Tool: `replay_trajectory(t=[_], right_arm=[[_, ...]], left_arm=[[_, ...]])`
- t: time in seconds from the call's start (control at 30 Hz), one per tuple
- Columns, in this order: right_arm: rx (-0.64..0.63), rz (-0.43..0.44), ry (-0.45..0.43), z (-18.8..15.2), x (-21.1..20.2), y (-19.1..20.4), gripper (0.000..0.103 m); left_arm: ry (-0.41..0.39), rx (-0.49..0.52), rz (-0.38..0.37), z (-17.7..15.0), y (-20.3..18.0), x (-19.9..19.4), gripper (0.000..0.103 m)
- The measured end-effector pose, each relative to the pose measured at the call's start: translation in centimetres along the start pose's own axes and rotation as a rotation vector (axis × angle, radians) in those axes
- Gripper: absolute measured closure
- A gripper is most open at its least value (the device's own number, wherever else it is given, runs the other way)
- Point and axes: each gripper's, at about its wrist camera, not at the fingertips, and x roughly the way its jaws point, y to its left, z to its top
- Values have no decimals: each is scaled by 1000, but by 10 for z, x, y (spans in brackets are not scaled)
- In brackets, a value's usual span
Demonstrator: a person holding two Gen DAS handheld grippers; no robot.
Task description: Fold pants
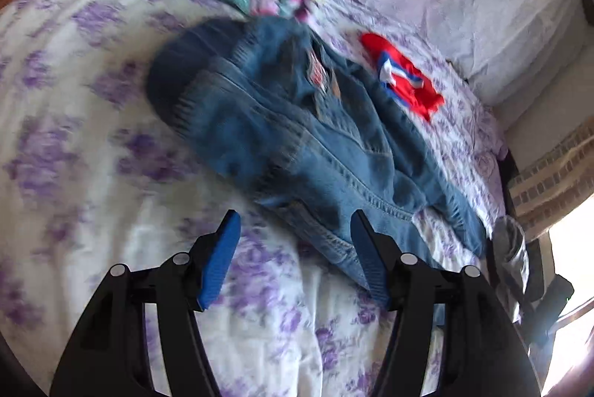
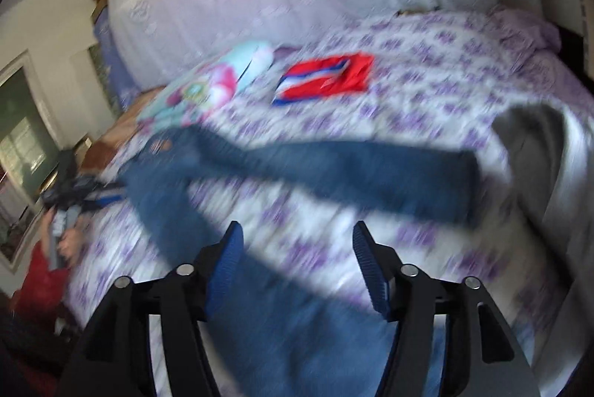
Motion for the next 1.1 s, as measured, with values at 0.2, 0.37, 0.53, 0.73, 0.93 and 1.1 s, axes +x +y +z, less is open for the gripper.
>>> replay_trajectory(t=[0.2,0.37,0.53,0.73,0.93,1.1], right_arm=[[-61,12,141,-49,16,31,37],[-143,-85,165,-65,28,31,29],[-91,-49,179,-46,46,4,28],[18,-183,144,-9,61,-36,32],[-7,-226,147,-9,82,-52,32],[-57,-102,11,-5,35,-24,30]], left_arm=[[1,-92,-41,23,-10,35,54],[-34,10,34,61,-70,17,68],[42,112,78,113,-134,48,60],[44,152,97,103,-130,47,51],[66,66,72,79,-57,28,53],[42,49,72,80,-53,31,53]])
